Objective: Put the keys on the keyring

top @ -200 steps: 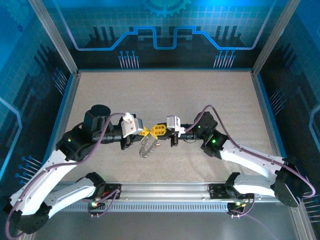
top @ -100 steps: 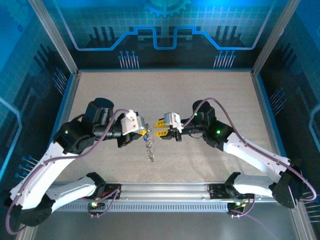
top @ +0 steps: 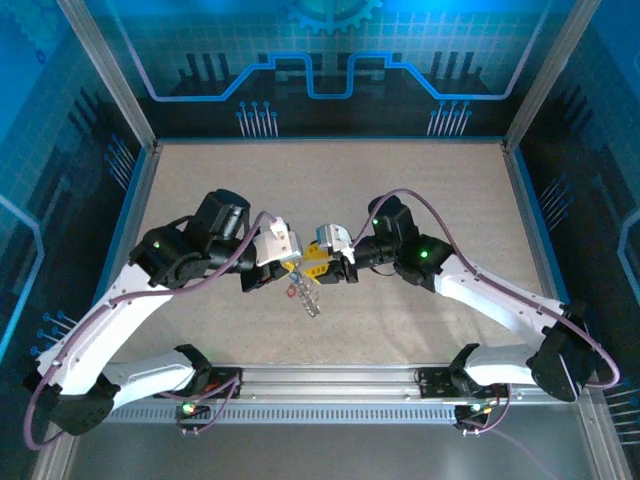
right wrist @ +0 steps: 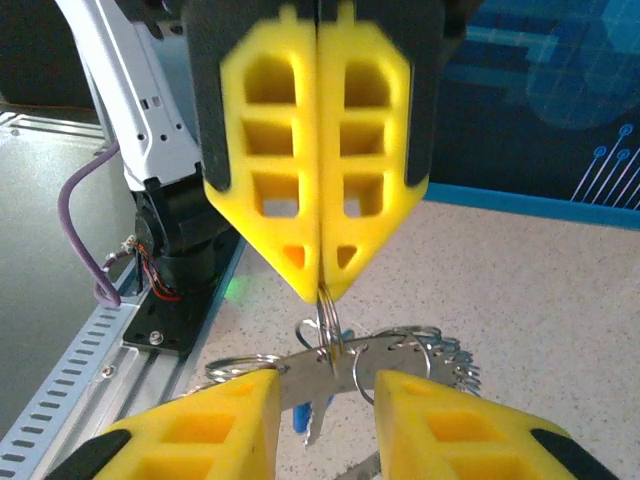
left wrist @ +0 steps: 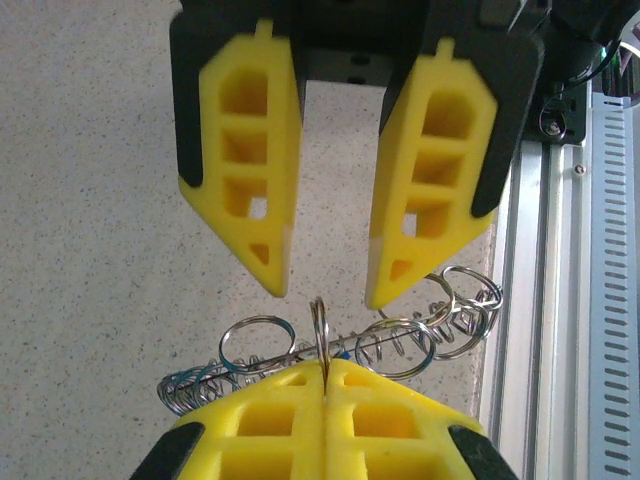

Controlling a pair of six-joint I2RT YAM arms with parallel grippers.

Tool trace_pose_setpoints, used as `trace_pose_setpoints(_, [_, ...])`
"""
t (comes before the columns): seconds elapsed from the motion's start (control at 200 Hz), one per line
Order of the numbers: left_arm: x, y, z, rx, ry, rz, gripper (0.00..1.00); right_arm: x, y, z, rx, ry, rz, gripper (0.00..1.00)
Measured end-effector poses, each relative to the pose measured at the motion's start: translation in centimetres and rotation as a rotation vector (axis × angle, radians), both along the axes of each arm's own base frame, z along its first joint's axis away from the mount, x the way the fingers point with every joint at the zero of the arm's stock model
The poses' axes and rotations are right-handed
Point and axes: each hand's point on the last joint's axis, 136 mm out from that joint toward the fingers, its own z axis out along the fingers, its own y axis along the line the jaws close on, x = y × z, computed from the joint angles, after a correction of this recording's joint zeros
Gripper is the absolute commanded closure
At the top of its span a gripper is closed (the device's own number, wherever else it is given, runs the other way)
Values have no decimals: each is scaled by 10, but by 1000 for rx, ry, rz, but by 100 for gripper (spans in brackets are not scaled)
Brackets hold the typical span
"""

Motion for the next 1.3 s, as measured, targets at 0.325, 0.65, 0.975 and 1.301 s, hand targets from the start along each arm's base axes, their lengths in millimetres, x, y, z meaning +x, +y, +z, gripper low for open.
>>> trace_pose_setpoints(0.325, [2, -4, -3, 2, 28, -8, 100, -3, 2, 1, 4, 20, 21, 69])
trace_pose_setpoints(0.65, [1, -5, -4, 1, 37, -12, 100, -2, 7, 2, -11, 45, 27, 97])
trace_pose_setpoints(0.975, [4, -3, 6, -53, -31, 23, 69, -3, 8, 4, 27, 63, 16, 100])
trace_pose_setpoints(1.301, [1, 2, 6, -183, -116, 87, 62, 0, -3, 15, 165, 75, -92, 100])
